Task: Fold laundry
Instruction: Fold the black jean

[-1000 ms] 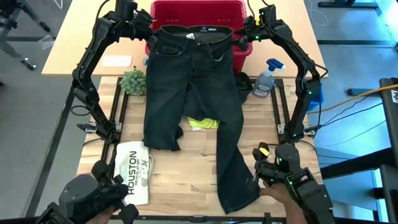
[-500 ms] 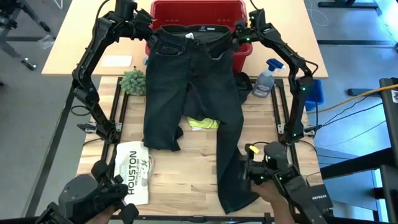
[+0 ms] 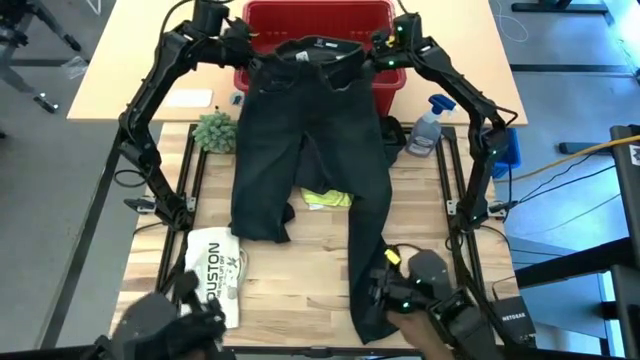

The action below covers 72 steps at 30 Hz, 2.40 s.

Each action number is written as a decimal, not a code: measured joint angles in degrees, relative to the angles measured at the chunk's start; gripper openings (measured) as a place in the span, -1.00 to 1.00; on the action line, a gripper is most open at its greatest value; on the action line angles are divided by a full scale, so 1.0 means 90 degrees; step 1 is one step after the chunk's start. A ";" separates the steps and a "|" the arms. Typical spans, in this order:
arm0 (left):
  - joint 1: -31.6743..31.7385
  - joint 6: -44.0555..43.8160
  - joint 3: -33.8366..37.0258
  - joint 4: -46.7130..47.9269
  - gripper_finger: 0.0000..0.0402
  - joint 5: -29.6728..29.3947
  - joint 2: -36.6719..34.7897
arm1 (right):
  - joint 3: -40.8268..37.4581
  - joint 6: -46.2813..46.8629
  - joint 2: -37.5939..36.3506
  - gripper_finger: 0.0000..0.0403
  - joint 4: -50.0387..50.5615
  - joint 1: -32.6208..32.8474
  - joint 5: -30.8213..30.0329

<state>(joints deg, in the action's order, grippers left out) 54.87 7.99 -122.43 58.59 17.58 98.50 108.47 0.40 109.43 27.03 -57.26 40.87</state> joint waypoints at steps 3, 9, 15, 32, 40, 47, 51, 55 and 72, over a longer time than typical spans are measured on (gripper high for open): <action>-0.0313 -0.0128 0.0000 -0.0240 -1.00 0.0493 0.0023 | 0.0002 0.0070 0.0000 -0.98 -0.0006 0.0192 -0.0122; -0.0913 -0.0226 0.0000 -0.1056 -1.00 0.0599 0.0426 | 0.0002 0.0095 0.0000 -0.99 -0.0017 0.0456 -0.0161; -0.1231 -0.0494 0.0000 -0.1858 -1.00 0.0738 0.1135 | 0.0005 0.0304 0.0000 -0.99 -0.0176 0.0699 -0.0206; -0.1588 -0.0737 0.0005 -0.3753 -1.00 0.0765 0.1621 | 0.0007 0.0605 0.0000 -0.87 -0.0119 0.0860 0.0577; -0.1563 -0.0678 0.0005 -0.3776 -1.00 0.0769 0.1625 | 0.0007 0.0602 0.0002 -0.34 -0.0119 0.0623 0.1820; -0.1537 -0.0675 -0.0002 -0.3768 -1.00 0.0739 0.1622 | 0.0005 0.0738 0.0005 0.26 -0.0129 0.0430 0.3584; -0.1537 -0.0688 -0.0002 -0.3749 -1.00 0.0741 0.1643 | 0.0007 0.0768 0.0005 0.58 -0.0097 0.0447 0.3610; -0.1553 -0.0748 -0.0002 -0.3725 -1.00 0.0756 0.1654 | -0.0012 0.0857 0.0005 0.80 0.0070 0.0447 0.3512; -0.1807 -0.1176 -0.0002 -0.4675 -1.00 0.0654 0.2154 | -0.0029 0.1397 -0.0005 0.61 -0.0282 0.0926 0.0794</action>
<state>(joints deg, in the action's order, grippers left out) 38.61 -2.59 -122.45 16.51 23.46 117.89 108.20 12.98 109.38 24.49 -48.93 48.02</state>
